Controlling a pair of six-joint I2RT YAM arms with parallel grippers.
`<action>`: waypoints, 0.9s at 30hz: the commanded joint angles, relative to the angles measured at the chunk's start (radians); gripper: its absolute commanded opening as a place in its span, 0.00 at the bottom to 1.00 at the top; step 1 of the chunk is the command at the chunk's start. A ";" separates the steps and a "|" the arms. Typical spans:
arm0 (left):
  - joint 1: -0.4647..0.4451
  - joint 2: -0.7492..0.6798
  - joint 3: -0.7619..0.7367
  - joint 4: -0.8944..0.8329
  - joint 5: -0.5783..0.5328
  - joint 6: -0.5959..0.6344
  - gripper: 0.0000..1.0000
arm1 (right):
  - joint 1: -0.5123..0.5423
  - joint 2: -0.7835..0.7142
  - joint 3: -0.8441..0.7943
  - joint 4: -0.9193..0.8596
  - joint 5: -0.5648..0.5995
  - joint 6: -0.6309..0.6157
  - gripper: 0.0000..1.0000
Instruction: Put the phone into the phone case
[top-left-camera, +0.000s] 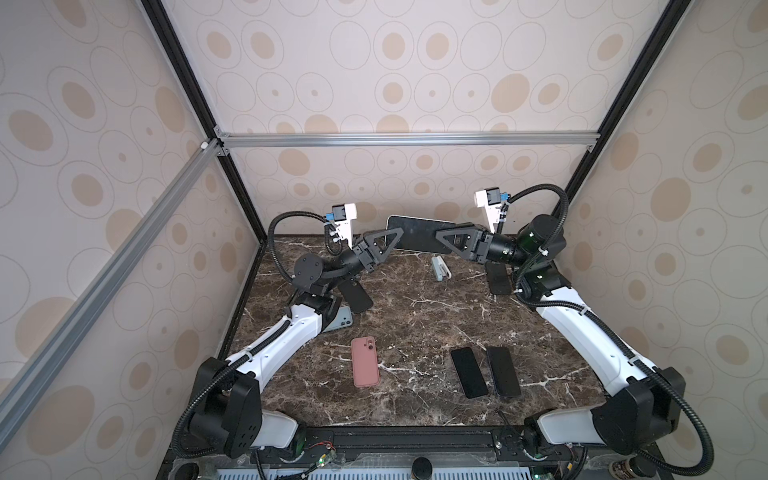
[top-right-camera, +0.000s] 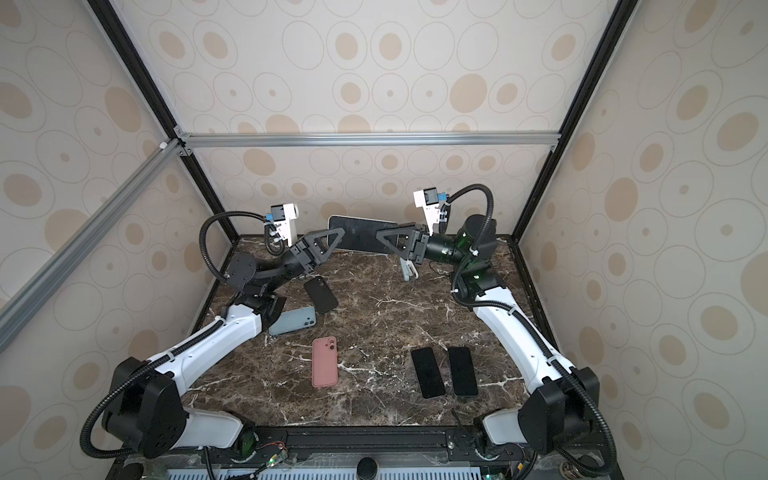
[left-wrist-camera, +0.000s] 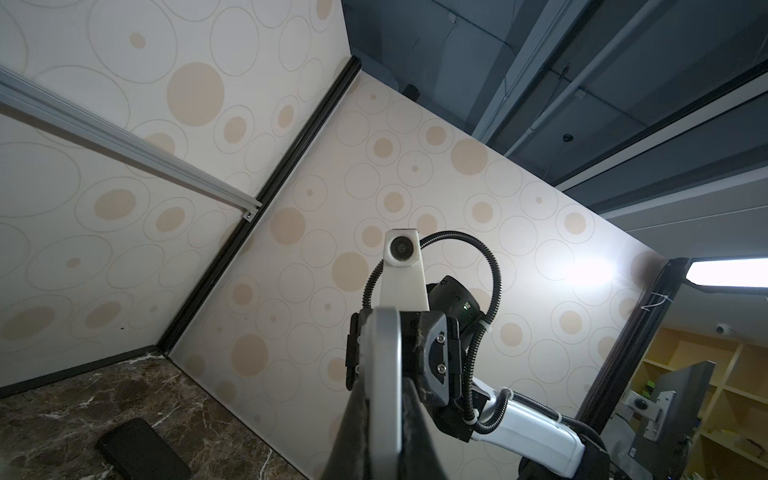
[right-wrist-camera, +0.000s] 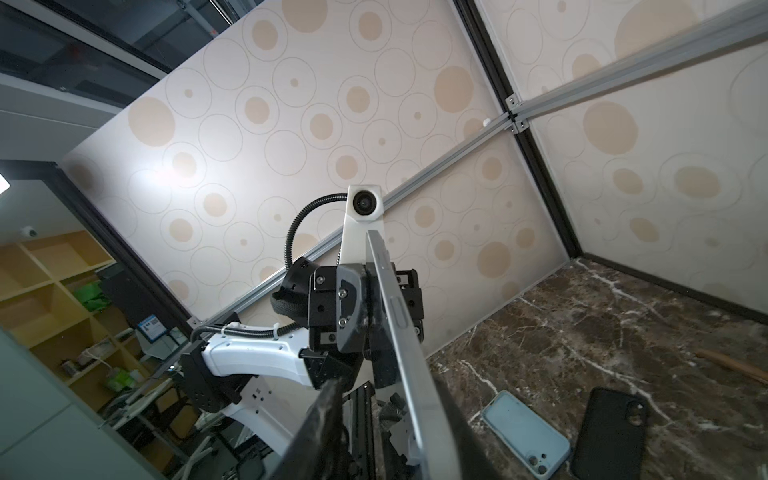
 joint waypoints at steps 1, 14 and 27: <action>-0.003 -0.027 0.039 0.082 -0.013 -0.022 0.00 | 0.005 -0.004 0.010 0.063 -0.031 0.024 0.19; -0.004 -0.260 -0.027 -0.613 -0.289 0.448 0.64 | 0.005 -0.091 0.004 -0.225 0.143 -0.140 0.00; -0.145 -0.358 -0.341 -1.435 -0.593 0.441 0.53 | 0.005 -0.189 -0.061 -0.627 0.391 -0.390 0.00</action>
